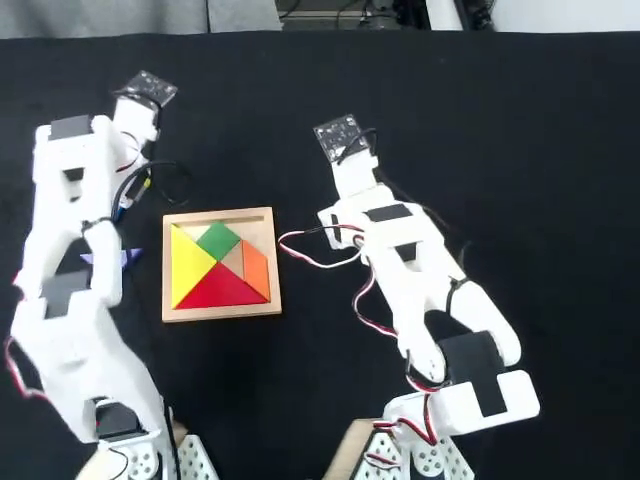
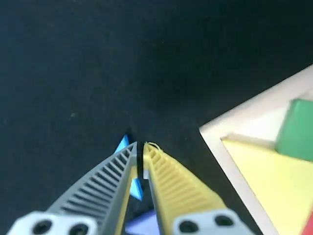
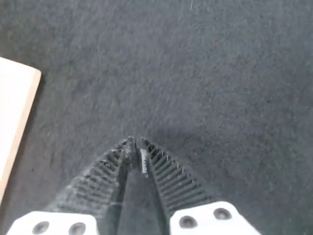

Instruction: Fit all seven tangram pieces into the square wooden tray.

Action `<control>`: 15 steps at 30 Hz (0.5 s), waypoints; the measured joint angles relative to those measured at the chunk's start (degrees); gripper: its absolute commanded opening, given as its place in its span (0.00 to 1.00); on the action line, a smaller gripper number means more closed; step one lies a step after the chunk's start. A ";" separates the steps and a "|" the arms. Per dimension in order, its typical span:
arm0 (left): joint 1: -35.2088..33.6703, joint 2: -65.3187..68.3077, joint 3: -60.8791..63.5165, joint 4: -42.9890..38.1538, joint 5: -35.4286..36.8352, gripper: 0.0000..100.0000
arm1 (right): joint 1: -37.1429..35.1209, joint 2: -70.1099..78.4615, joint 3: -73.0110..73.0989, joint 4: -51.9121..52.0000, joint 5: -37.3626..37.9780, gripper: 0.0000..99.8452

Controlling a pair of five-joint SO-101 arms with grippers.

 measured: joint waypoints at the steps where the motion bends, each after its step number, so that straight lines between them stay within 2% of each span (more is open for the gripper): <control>1: 0.00 2.29 -1.58 0.00 -0.62 0.03 | 0.09 0.00 0.00 -0.44 0.00 0.01; 8: -0.09 15.21 -11.16 0.00 -4.40 0.03 | 0.09 1.93 0.09 -1.49 0.00 0.01; 15: -2.11 20.13 -17.14 0.09 -4.75 0.03 | 0.18 2.55 0.09 -1.49 0.00 0.01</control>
